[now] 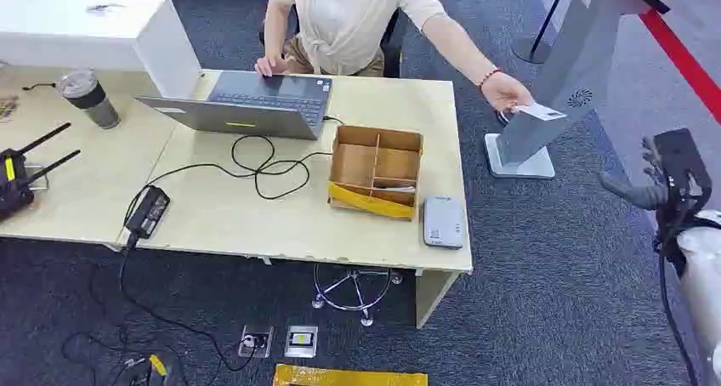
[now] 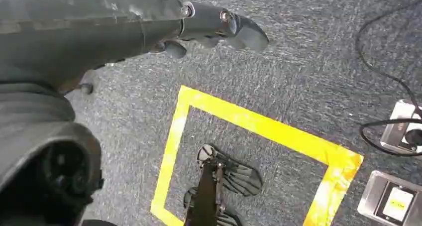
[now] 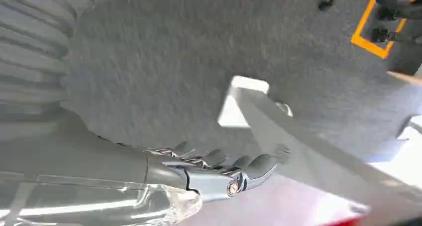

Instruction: Pass the card to the sensor for recognition and then transmit it.

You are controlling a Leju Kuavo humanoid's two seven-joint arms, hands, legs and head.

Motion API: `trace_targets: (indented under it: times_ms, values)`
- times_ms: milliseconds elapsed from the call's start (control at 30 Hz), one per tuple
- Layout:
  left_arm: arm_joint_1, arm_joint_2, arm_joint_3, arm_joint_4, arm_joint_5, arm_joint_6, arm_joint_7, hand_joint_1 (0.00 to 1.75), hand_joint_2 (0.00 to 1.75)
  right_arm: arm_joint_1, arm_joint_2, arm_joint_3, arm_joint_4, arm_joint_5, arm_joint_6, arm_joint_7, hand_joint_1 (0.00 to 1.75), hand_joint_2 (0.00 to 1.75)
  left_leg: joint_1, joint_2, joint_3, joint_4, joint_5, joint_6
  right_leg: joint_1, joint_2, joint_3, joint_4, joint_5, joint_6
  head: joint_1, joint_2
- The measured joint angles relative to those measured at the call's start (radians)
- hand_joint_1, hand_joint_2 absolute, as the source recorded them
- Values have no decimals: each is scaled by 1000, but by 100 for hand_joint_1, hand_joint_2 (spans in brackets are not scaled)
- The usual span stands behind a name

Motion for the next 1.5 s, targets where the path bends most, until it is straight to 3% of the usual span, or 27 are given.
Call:
trace_targets:
  times_ms: [200,567,667,800,867,1267,1300,1333,1367,1500]
  values:
    - [-2,2,-16,0,-10,-3,-10,0,0,-63,83,122,-24,123,-143,16,0,175,0,-1,0,0,0,0,0,0,0,0,0,0,0,0]
    - [-2,16,-35,0,-10,-2,-10,0,0,-94,191,260,-32,199,-242,29,0,175,0,-1,0,0,0,0,0,-1,0,0,0,0,0,0]
    - [-1,19,-39,0,-10,-1,-10,0,0,-99,209,291,-32,260,-332,29,0,175,0,-1,0,0,0,0,0,-1,-1,0,0,0,0,0]
    - [-2,19,-42,0,-10,0,-9,0,0,-107,233,341,-32,408,-537,57,0,175,0,-1,0,0,0,0,0,0,-1,0,0,0,0,0]
    - [-4,19,-42,0,-10,2,-8,0,0,-108,245,359,-32,447,-598,63,0,175,0,-1,0,0,0,0,0,0,-1,0,0,0,0,0]
    - [-6,25,-49,0,-10,2,-2,0,0,-108,294,407,-32,452,-619,60,0,175,0,-1,0,0,0,-1,0,0,-1,0,0,0,0,0]
    - [-6,26,-49,0,-10,2,-2,0,0,-107,296,407,-32,452,-621,60,24,175,0,-1,0,0,0,-1,0,0,-1,0,0,0,0,0]
    - [-6,27,-50,0,-9,2,-2,0,0,-107,297,408,-32,452,-622,60,145,175,0,-1,0,0,0,-1,0,0,-1,0,0,0,0,0]
    - [-6,28,-50,0,-9,2,-2,0,0,-107,297,410,-32,451,-621,60,175,175,0,-1,0,0,0,-1,0,0,-1,0,0,0,0,0]
    - [-6,32,-57,0,-8,2,-2,0,0,-107,301,418,-32,448,-617,57,175,175,0,-1,0,0,0,-1,0,0,-1,0,0,0,0,0]
